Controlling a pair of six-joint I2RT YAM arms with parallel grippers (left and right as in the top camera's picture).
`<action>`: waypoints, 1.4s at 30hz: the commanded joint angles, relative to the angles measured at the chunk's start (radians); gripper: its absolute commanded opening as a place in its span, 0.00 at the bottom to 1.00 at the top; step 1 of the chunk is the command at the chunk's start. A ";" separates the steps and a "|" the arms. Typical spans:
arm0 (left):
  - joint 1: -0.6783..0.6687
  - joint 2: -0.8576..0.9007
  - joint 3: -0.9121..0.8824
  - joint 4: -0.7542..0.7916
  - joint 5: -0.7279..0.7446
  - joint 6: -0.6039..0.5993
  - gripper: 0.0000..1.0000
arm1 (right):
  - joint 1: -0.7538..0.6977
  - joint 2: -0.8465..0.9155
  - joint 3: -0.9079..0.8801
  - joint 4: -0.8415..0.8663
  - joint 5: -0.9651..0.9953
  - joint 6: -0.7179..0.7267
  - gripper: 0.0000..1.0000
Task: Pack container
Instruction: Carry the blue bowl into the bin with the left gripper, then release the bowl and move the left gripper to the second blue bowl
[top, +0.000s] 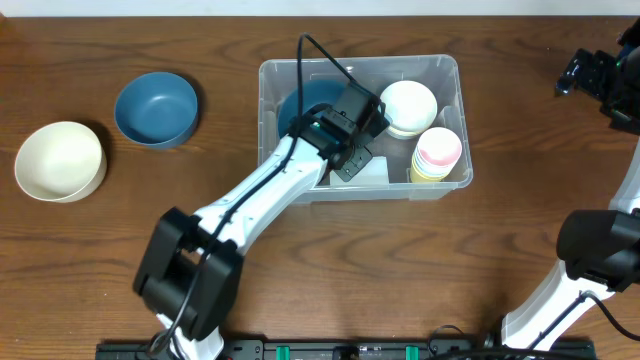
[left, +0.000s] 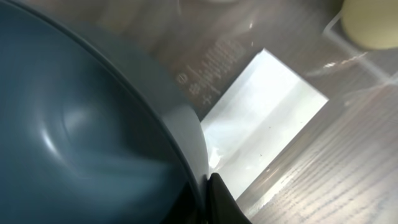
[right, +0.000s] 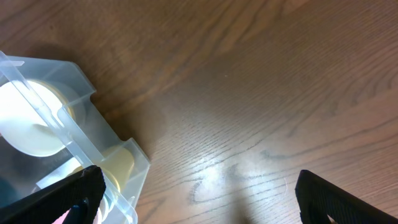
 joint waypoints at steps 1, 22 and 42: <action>-0.002 0.010 0.009 0.004 -0.008 0.016 0.06 | -0.002 -0.026 0.019 -0.002 0.010 0.014 0.99; 0.001 -0.042 0.041 0.065 -0.051 -0.124 0.43 | -0.002 -0.026 0.019 -0.002 0.010 0.014 0.99; 0.505 -0.368 0.152 -0.086 -0.244 -0.322 0.51 | -0.002 -0.026 0.019 -0.002 0.010 0.014 0.99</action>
